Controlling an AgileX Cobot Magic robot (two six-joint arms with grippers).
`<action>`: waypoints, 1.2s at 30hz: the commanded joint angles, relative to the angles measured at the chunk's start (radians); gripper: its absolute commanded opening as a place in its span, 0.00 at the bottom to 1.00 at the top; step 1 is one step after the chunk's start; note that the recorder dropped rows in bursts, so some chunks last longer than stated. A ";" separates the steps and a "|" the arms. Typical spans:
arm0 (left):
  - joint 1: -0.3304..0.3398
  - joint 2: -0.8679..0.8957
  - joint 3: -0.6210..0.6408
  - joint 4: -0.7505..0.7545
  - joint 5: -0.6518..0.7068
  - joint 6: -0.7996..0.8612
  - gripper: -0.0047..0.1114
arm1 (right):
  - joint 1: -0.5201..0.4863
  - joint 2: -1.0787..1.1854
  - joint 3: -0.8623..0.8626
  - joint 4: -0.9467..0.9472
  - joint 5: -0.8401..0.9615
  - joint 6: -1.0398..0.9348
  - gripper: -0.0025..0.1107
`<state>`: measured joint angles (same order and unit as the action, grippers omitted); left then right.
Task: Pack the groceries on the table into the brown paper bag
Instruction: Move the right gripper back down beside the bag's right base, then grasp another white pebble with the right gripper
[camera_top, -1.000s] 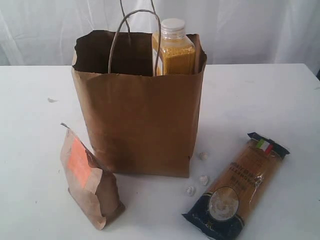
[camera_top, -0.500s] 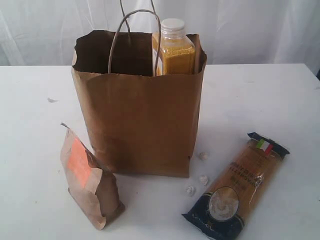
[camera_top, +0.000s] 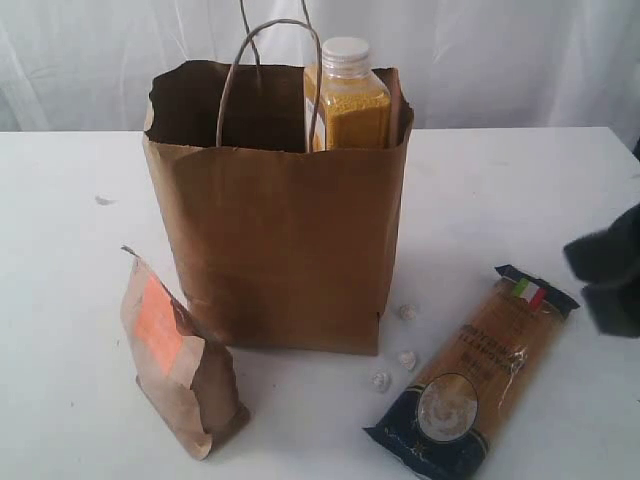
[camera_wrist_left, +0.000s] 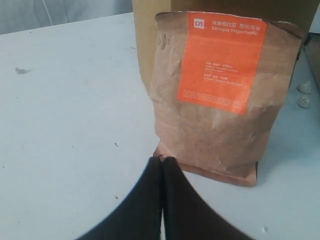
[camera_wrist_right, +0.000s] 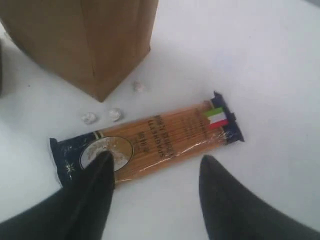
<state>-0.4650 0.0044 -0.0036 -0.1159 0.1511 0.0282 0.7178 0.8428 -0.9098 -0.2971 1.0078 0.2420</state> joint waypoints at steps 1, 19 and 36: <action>0.003 -0.004 0.004 -0.004 -0.002 0.003 0.04 | 0.000 0.122 0.118 -0.019 -0.200 0.058 0.45; 0.003 -0.004 0.004 -0.004 -0.002 0.003 0.04 | -0.104 0.709 0.134 -0.309 -0.602 0.073 0.45; 0.003 -0.004 0.004 -0.004 -0.002 0.003 0.04 | -0.289 0.821 0.046 0.685 -0.621 -1.267 0.45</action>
<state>-0.4650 0.0044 -0.0036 -0.1159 0.1511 0.0282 0.4350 1.6500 -0.8642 0.3741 0.4169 -0.9835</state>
